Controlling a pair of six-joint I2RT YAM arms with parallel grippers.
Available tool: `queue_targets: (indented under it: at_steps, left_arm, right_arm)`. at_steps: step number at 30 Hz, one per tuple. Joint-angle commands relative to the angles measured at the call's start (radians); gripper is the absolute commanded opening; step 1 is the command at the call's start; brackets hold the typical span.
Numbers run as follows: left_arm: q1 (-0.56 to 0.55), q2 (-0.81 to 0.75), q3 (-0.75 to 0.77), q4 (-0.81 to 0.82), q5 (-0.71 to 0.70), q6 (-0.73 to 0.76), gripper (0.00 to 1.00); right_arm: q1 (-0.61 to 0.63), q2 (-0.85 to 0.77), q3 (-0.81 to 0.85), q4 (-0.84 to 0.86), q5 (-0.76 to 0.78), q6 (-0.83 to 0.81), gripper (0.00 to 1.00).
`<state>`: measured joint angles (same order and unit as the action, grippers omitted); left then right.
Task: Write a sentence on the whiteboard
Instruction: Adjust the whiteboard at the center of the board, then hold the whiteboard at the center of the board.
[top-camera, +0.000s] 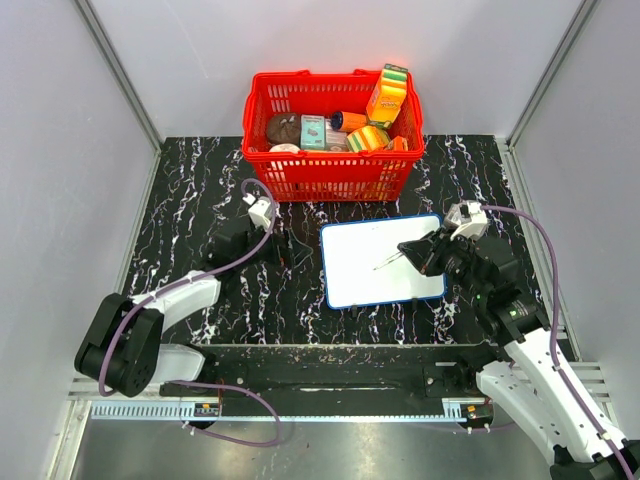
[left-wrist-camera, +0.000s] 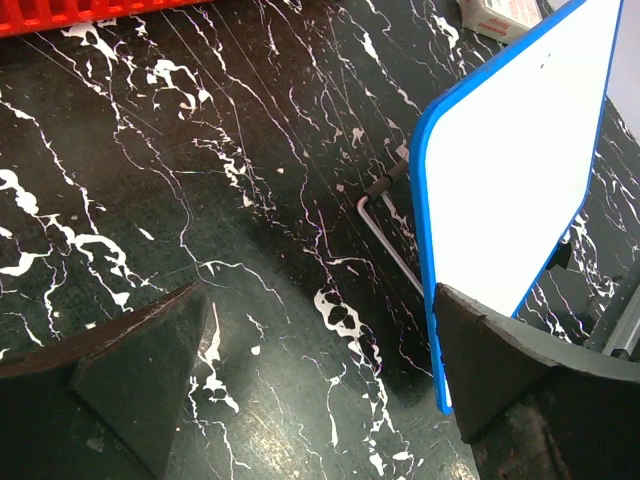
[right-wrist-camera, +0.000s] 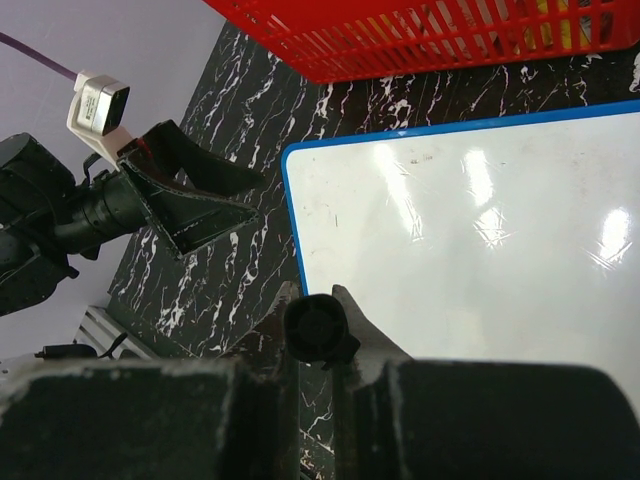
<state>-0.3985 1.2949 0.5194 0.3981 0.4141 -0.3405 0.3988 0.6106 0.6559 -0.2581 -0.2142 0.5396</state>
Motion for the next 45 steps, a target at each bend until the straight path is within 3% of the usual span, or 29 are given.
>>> queue_targets:
  at_steps: [1, 8, 17, 24, 27, 31, 37, 45]
  left_arm:
    - [0.006, -0.014, -0.021, 0.128, 0.041, -0.005, 0.99]
    - [0.006, -0.036, -0.004, 0.160, 0.039, -0.015, 0.99]
    - [0.006, 0.004, 0.134, 0.154, -0.066, -0.025, 0.99]
    - [0.010, 0.138, 0.085, 0.312, 0.072, -0.063, 0.99]
    - [0.010, 0.156, 0.106, 0.297, 0.103, -0.064, 0.99]
    - [0.010, 0.142, 0.097, 0.283, 0.097, -0.058, 0.99]
    - [0.010, 0.130, 0.094, 0.245, 0.077, -0.051, 0.99]
    - [0.012, 0.193, 0.128, 0.274, 0.192, -0.074, 0.99]
  right_arm:
    - [0.005, -0.003, 0.007, 0.031, -0.021, -0.015, 0.00]
    - [0.005, -0.003, 0.027, -0.004, 0.013, -0.035, 0.00]
    - [0.006, 0.008, 0.039, -0.017, 0.018, -0.049, 0.00]
    - [0.005, 0.051, 0.085, -0.032, 0.024, -0.101, 0.00]
    - [0.011, 0.075, 0.091, -0.003, 0.042, -0.093, 0.00]
    - [0.057, 0.164, 0.132, 0.020, 0.105, -0.081, 0.00]
    - [0.227, 0.280, 0.200, 0.075, 0.265, -0.064, 0.00]
    - [0.265, 0.290, 0.172, 0.155, 0.266, -0.064, 0.00]
